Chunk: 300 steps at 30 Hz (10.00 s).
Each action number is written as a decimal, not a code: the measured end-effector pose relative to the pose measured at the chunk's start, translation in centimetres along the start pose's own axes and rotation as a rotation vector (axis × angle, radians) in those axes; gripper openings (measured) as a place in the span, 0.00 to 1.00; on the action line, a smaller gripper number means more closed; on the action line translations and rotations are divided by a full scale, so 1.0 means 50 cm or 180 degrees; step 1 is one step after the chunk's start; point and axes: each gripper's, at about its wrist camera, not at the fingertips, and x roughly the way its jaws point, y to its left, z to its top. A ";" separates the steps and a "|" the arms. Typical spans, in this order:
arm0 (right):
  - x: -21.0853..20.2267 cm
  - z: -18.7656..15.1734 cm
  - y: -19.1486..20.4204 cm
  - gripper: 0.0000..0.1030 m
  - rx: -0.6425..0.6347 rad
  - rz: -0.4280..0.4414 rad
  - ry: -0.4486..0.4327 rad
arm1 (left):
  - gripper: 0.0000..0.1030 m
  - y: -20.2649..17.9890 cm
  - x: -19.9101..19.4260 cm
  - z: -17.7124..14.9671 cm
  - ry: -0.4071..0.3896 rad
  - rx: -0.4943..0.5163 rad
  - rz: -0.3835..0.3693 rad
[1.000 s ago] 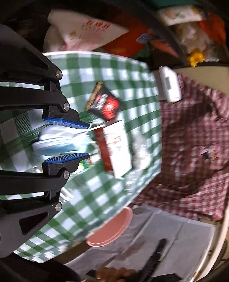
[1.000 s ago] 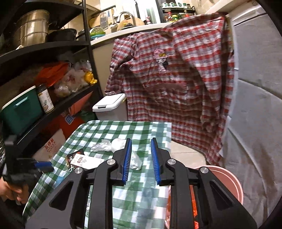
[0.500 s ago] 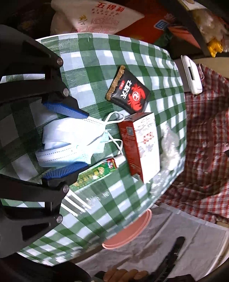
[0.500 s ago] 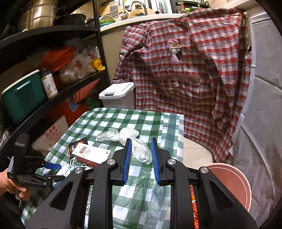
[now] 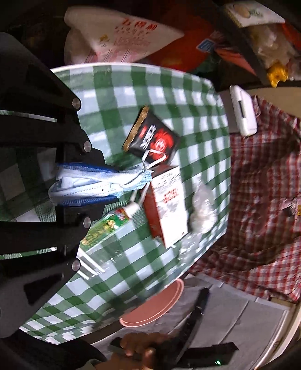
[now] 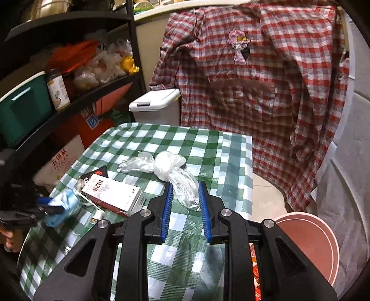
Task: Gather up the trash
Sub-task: 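Grasp the blue face mask with the left tool while the right tool grasps the white plastic bag, then carry the mask and plastic bag over the pink bucket and open both tools, then move both tools back over the table toward the remaining trash, then grasp the black snack packet with the left tool while the right tool grasps the clear straws, then lift the packet and straws and carry both tools toward the pink bucket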
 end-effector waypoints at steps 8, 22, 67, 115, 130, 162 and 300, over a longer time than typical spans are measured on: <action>0.110 0.003 0.009 0.38 -0.0243 -0.0077 0.0232 | 0.19 0.007 -0.043 0.018 -0.0188 -0.0063 -0.0031; 0.212 -0.010 0.010 0.41 -0.0370 -0.0045 0.0528 | 0.19 0.004 -0.093 0.043 -0.0585 -0.0144 -0.0051; -0.414 0.000 -0.061 0.02 0.0142 -0.0602 -0.0715 | 0.19 -0.222 -0.285 0.074 -0.1510 -0.0328 0.0358; -0.383 -0.104 -0.284 0.02 0.0549 -0.1385 -0.0324 | 0.20 -0.559 -0.016 0.148 -0.0972 0.0216 -0.0236; -0.347 -0.109 -0.301 0.18 0.0503 -0.1495 -0.0141 | 0.46 -0.595 0.039 0.167 -0.0805 0.0351 -0.0372; -0.370 -0.071 -0.137 0.25 0.0268 -0.0868 -0.0633 | 0.39 -0.311 -0.169 0.143 -0.1343 -0.0133 0.0147; -0.069 -0.146 0.147 0.05 -0.0858 0.0783 0.0667 | 0.00 0.101 -0.021 0.082 -0.0722 -0.0834 0.0848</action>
